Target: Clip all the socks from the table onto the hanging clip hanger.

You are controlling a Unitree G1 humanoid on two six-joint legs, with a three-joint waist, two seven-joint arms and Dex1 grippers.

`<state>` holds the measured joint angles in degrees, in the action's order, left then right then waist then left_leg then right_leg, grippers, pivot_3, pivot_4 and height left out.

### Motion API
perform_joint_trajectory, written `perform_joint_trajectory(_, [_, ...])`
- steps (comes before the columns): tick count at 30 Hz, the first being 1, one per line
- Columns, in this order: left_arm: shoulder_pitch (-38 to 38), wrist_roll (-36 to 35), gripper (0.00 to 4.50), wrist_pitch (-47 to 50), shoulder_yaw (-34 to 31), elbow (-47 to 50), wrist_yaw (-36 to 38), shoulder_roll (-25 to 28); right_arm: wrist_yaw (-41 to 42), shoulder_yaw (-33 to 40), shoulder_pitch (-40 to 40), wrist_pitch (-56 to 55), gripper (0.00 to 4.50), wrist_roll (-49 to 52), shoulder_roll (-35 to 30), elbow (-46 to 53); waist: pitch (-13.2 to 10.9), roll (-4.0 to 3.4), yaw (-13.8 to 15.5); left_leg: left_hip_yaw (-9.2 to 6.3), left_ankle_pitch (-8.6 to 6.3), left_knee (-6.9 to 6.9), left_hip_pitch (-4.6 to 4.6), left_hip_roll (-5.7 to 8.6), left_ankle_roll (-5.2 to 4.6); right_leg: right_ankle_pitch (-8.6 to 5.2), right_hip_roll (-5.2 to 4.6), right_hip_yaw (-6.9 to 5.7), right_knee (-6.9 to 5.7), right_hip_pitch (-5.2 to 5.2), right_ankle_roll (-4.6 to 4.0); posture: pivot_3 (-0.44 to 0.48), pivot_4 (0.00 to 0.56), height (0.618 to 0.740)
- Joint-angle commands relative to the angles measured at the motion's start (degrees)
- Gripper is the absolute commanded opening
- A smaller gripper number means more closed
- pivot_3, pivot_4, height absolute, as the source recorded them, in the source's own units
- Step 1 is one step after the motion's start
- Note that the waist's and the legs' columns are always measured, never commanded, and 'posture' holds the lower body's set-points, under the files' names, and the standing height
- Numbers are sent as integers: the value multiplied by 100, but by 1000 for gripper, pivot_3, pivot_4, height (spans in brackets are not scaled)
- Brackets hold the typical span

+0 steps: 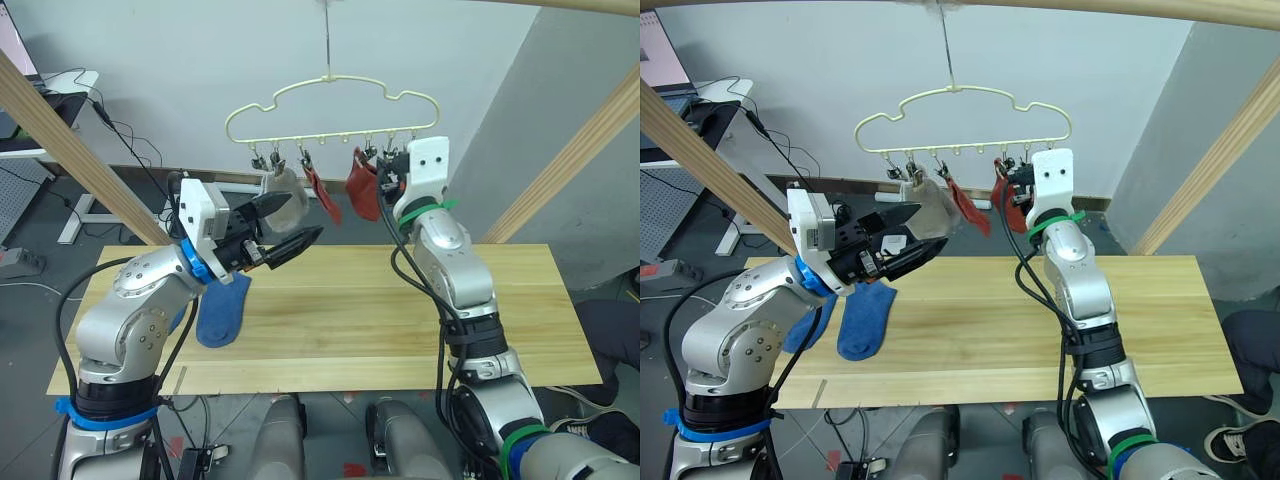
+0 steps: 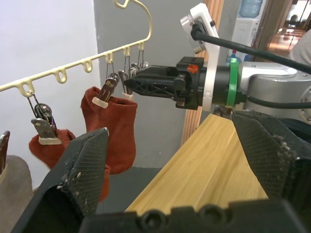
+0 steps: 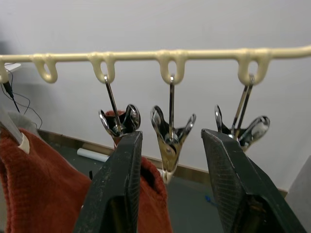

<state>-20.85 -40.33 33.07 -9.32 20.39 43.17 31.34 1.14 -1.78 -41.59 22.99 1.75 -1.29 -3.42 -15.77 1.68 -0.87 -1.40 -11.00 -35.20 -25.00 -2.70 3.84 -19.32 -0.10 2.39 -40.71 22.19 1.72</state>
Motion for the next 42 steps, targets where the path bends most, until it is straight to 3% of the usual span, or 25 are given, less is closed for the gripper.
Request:
perform_joint_trajectory(1, [28, -26, 4500, -122, -56, 261, 9, 55, -65, 62, -138, -121, 1999, -12, 49, 49, 0, 0, 2, 0, 0, 0, 0, 0, 0, 0, 0, 0, 0, 0, 0, 124, 259, 740])
perform_joint_trajectory(13, [91, 4, 4500, -145, -64, 270, 6, 71, -99, 127, -283, -161, 1999, 36, 111, -38, 0, 0, 8, 0, 0, 2, 0, 0, 0, 0, -1, 1, 1, 1, 0, 125, 266, 740])
perform_joint_trajectory(21, [110, 12, 4500, -167, -58, 272, -5, 67, -59, 165, -314, -148, 18, 127, 130, -16, 0, 0, 12, 0, 0, 3, 0, 0, 0, 0, -2, 1, 1, 1, 0, 125, 266, 740])
perform_joint_trajectory(30, [297, 225, 4500, -175, -12, 178, -34, 196, 384, 158, -247, -28, 18, 256, -219, 102, 0, 0, 29, 0, 0, 3, 0, 0, -1, 0, -2, 2, 2, 2, 0, 122, 270, 740])
perform_joint_trajectory(36, [749, 1199, 4500, -354, 265, -411, -316, 482, 1542, 387, -463, 1074, 18, 990, -1065, 238, -3, -4, 67, 0, -1, 5, 1, -1, -1, 0, -2, 4, 4, 1, 0, 96, 274, 740])
perform_joint_trajectory(42, [957, 2391, 4500, -957, 641, -1422, -777, 483, 2138, 816, -852, 2793, 18, 2065, -1484, 484, -6, -5, 73, -1, -1, 11, 1, -3, -3, 0, -8, 4, 10, 2, -1, 82, 275, 740])
